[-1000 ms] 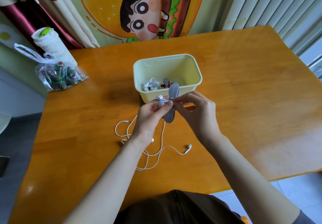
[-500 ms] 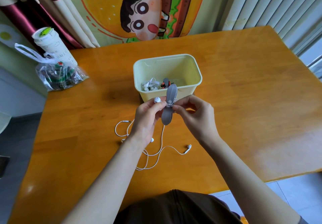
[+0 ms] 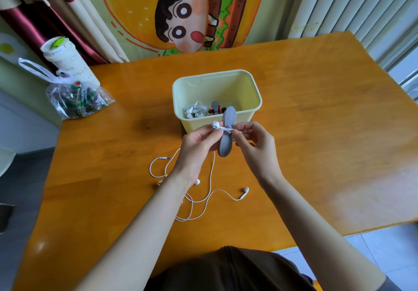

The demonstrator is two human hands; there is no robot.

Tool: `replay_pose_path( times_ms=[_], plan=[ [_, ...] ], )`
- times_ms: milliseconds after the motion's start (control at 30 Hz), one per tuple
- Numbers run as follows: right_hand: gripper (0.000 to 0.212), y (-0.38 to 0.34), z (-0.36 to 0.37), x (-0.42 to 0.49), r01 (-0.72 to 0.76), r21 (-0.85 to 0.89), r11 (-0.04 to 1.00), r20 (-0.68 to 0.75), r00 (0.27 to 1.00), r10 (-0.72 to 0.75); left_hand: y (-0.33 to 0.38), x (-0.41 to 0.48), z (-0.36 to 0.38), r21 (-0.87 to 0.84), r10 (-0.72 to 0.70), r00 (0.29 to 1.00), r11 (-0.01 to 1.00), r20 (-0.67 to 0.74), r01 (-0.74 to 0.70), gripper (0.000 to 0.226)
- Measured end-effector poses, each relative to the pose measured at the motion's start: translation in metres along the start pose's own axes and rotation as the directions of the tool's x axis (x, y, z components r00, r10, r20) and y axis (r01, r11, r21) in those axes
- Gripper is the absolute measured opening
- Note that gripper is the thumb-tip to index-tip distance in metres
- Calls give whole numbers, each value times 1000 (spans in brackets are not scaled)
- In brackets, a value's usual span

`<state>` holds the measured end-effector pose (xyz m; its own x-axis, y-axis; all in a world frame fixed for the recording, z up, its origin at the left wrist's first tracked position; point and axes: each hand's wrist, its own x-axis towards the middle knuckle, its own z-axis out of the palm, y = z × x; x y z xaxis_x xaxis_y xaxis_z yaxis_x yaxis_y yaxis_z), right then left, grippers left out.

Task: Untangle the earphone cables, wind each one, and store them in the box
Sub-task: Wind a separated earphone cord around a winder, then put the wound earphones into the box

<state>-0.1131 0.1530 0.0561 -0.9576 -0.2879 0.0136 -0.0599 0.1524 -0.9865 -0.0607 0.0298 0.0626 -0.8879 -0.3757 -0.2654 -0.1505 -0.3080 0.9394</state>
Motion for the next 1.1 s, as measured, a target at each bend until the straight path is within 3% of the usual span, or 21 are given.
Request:
replay_pose_path(
  times_ms=[233, 467, 800, 900, 1000, 1100],
  plan=[
    [3, 1, 2, 0, -6, 11, 1000, 27, 1000, 5, -1, -1, -1, -8, -4, 999, 1000, -40, 3, 23],
    [47, 3, 5, 1, -197, 42, 980, 155, 970, 188, 0, 2, -1, -84, 12, 999, 996, -52, -16, 23],
    [47, -5, 13, 30, -234, 63, 970, 196, 956, 218, 8, 23, -16, 177, 66, 994, 983, -85, -50, 21],
    [47, -3, 10, 58, -223, 0, 975, 153, 963, 220, 7, 38, -38, 447, 199, 966, 888, -162, -108, 24],
    [49, 1, 12, 94, -192, -148, 970, 152, 965, 214, 6, 56, -62, 729, 367, 911, 674, -190, -120, 29],
    [50, 7, 23, 129, -191, -292, 937, 181, 951, 250, 4, 75, -77, 876, 360, 919, 481, -163, -33, 32]
  ],
)
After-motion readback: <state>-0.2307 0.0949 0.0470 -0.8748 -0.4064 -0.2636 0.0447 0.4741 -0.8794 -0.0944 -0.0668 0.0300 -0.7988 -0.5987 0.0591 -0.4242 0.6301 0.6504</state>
